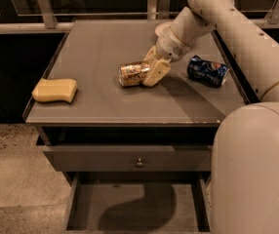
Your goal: Place orange can into middle drawer
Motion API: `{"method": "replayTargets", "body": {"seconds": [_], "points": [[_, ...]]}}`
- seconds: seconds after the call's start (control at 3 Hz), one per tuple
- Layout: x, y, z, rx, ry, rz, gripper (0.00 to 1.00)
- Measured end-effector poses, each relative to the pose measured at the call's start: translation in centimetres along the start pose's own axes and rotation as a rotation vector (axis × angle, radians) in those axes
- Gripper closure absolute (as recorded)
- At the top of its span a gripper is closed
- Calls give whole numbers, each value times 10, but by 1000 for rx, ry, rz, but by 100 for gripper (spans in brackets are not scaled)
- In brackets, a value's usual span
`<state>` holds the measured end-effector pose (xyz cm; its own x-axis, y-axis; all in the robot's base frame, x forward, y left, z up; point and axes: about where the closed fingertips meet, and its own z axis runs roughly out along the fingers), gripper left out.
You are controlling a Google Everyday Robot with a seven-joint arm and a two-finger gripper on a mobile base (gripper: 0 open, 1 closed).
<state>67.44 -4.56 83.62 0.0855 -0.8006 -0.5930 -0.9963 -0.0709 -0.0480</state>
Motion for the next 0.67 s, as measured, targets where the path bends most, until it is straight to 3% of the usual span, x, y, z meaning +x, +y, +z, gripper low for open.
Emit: {"method": "replayTargets", "body": {"seconds": [0.33,0.67], "points": [[9,10,2,-18,15,32,100],[9,12,-1,-15,15,37,100]]}}
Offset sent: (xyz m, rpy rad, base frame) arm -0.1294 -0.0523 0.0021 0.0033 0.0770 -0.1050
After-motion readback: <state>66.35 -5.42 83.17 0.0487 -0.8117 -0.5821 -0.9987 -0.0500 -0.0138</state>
